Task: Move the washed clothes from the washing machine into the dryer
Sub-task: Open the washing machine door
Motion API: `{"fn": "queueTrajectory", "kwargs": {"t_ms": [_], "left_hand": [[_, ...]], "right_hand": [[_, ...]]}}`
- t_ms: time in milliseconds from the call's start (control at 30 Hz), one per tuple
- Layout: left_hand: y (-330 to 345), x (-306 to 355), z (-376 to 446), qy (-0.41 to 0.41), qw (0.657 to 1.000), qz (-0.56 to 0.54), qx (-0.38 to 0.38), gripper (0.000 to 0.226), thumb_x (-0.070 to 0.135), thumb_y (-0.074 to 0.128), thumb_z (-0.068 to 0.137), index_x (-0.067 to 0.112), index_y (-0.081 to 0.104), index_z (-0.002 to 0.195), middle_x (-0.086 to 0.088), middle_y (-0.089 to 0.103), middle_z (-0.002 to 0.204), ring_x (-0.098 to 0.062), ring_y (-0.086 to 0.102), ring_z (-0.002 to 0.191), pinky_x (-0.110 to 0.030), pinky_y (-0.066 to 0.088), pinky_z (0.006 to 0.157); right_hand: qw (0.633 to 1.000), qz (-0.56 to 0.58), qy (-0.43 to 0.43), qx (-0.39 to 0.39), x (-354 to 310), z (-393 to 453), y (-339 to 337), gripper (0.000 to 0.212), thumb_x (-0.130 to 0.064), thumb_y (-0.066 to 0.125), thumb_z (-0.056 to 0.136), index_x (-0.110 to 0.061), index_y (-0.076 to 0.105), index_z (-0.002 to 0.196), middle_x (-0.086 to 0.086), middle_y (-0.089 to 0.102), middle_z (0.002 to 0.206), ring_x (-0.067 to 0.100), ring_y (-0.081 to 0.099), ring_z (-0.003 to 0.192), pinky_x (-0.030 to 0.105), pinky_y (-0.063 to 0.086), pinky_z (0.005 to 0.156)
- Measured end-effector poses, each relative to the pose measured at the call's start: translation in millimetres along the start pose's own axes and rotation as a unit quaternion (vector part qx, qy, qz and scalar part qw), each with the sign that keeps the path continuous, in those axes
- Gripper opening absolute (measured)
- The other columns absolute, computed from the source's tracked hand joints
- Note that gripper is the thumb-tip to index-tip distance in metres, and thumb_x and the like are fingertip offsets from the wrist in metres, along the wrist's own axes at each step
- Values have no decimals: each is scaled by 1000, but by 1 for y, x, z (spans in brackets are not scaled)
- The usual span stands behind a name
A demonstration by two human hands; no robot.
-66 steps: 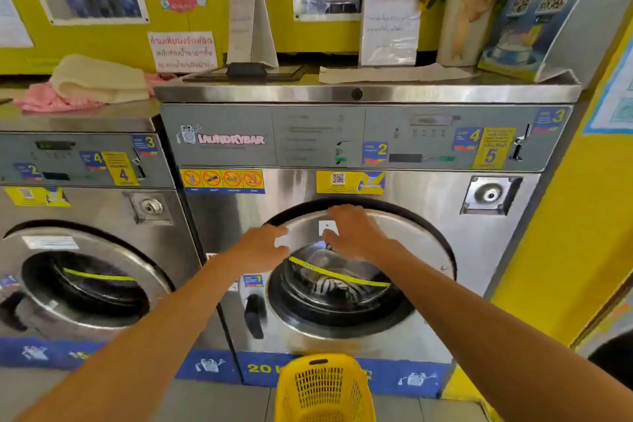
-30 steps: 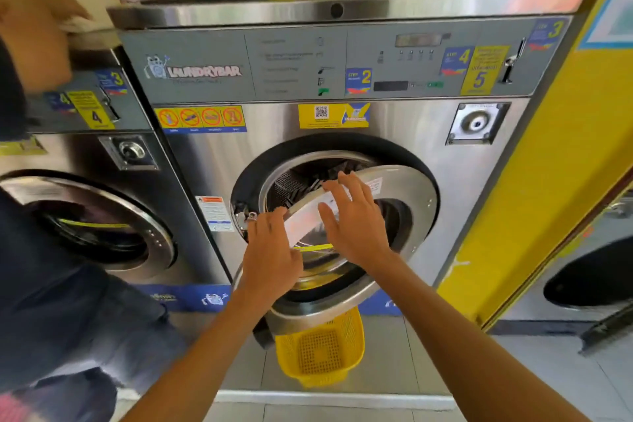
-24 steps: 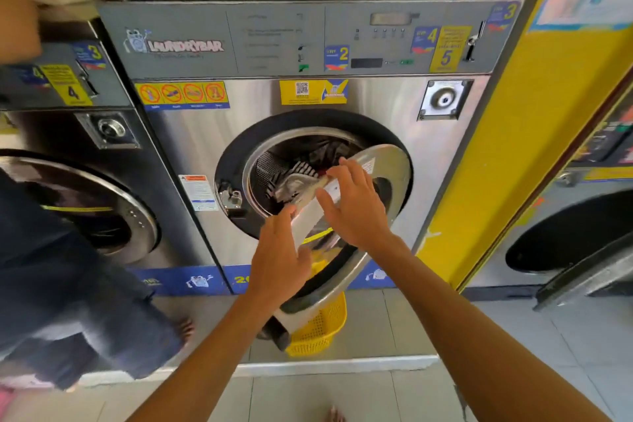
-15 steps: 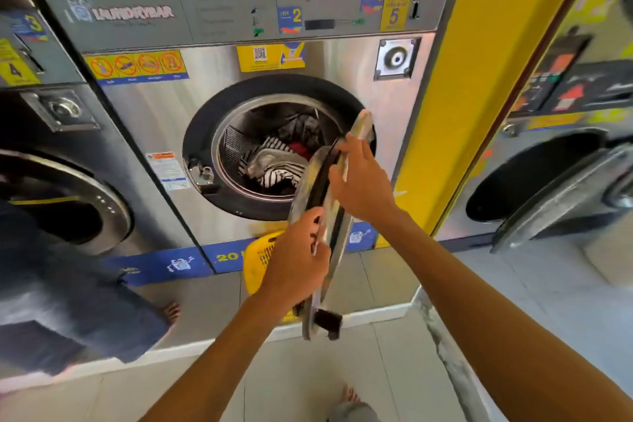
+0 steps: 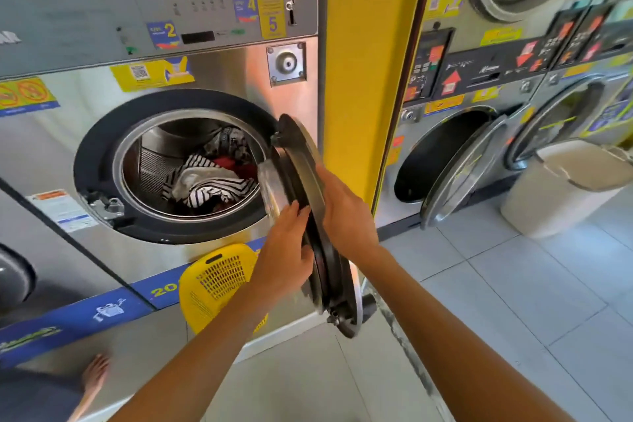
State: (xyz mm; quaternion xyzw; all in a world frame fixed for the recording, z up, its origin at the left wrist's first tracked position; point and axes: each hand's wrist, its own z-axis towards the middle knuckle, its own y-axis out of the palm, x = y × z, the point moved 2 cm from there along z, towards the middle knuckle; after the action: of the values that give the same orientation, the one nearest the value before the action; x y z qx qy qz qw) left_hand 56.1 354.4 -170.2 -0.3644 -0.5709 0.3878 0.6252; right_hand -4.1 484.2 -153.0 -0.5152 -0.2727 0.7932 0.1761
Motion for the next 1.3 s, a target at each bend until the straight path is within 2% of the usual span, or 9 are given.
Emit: {"fn": "queueTrajectory", "kwargs": {"t_ms": [167,333,467,600,833,1033,1100,1167,1300], "left_hand": [[49,20,12,16,1000,13,-4,72,9,59,87,13,28,153,-10,2,165,-31,21,149,-45,36,113],[70,31,23,-15,1000,18,1,81,9,60,85,20,21,155,2,-8,165,-35,51,127,-43,54,91],[74,38,28,-32,999,36,-10,83,6,58,85,22,17,156,8,-16,164,-27,61,112,-32,56,76],[77,45,31,-49,997,58,-23,84,7,58,86,23,14,156,11,-20,162,-21,65,89,-23,44,55],[84,56,36,-61,996,59,-28,84,5,57,86,24,15,156,11,-19,163,-18,64,86,-17,36,54],[88,64,41,-63,998,27,-12,82,5,56,86,24,17,156,13,-15,163,-20,64,86,-26,47,55],[89,66,41,-67,997,25,-12,83,6,56,86,24,16,156,12,-16,163,-19,64,85,-22,43,54],[91,67,40,-76,997,24,-10,83,6,57,87,25,14,156,12,-17,163,-18,63,84,-20,42,53],[87,69,40,-78,997,2,-9,80,5,56,88,24,17,156,14,-14,163,-20,65,100,-27,54,62]], "right_hand": [[999,-26,-10,20,37,-1,-19,64,-10,54,95,-32,32,151,0,58,135,29,66,101,43,58,73],[999,-23,-29,22,61,7,-31,68,-15,59,94,-37,29,151,-2,62,126,26,67,93,41,59,68],[998,-15,-59,20,75,11,-36,64,-18,57,95,-34,31,152,-2,63,121,23,67,88,36,58,65],[997,-11,-67,20,85,14,-38,62,-14,56,95,-28,35,151,1,64,122,25,67,87,35,57,63],[997,-5,-77,16,99,17,-45,57,-18,52,98,-30,35,151,-2,60,134,25,68,99,33,56,71],[997,32,-67,5,108,17,-54,52,-22,48,101,-27,37,152,2,65,129,23,67,99,16,42,74],[996,55,-71,-7,107,15,-59,49,-29,43,102,-26,37,151,3,67,124,21,67,95,7,39,73],[993,87,-73,-17,104,14,-64,51,-35,38,101,-25,39,150,2,68,115,13,62,84,-3,34,64],[991,107,-70,-36,104,16,-67,51,-30,39,100,-25,40,150,4,69,108,4,53,73,-1,38,59]]}}
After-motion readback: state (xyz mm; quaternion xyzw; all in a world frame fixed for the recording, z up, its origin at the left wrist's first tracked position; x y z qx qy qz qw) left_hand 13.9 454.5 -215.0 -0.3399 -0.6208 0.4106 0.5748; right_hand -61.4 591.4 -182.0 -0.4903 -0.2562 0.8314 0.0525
